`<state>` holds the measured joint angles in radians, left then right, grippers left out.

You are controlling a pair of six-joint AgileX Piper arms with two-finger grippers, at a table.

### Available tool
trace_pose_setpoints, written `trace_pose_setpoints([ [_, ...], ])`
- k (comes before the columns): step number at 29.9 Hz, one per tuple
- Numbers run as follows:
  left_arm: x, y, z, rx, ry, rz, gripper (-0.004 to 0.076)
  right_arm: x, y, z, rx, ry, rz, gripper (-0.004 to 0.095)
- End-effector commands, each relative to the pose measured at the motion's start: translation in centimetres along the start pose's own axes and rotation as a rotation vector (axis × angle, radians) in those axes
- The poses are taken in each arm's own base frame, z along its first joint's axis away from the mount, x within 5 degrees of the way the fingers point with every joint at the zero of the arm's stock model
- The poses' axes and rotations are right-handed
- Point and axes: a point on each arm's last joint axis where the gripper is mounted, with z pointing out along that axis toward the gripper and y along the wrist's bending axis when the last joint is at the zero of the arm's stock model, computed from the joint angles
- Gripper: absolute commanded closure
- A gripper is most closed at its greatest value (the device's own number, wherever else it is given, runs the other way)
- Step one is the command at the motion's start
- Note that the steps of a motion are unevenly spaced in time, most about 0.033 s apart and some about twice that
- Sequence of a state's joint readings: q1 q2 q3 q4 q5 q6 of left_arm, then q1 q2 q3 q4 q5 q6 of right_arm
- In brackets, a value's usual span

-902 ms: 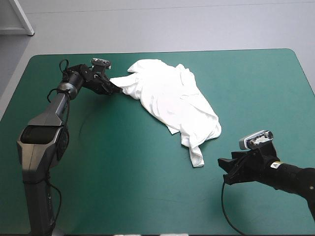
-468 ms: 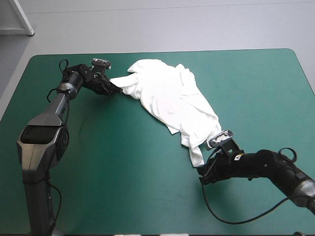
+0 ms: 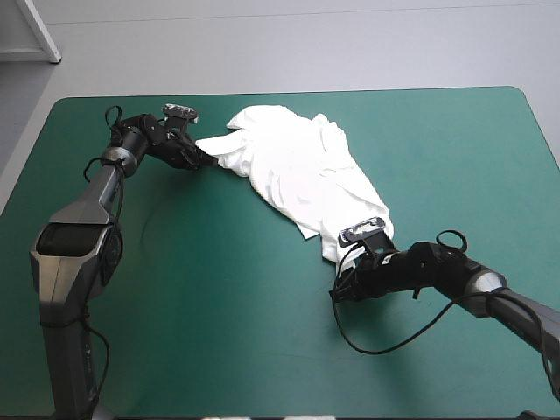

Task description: Fold the cloth

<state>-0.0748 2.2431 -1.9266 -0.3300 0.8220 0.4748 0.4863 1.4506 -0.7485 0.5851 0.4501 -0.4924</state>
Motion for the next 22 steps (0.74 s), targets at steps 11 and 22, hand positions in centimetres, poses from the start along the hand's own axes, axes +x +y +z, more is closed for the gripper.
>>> trace_pose_setpoints([
  [11,-2.6,-1.0,-5.7,-0.031,-0.115,0.04,0.0705,-5.4,0.2,-3.5,0.111,-0.167,-0.208,0.0916],
  [22,-5.1,-3.5,-18.5,-0.099,-0.378,0.083,0.0705,-15.4,3.2,-16.8,0.236,-0.635,-0.379,0.0917],
])
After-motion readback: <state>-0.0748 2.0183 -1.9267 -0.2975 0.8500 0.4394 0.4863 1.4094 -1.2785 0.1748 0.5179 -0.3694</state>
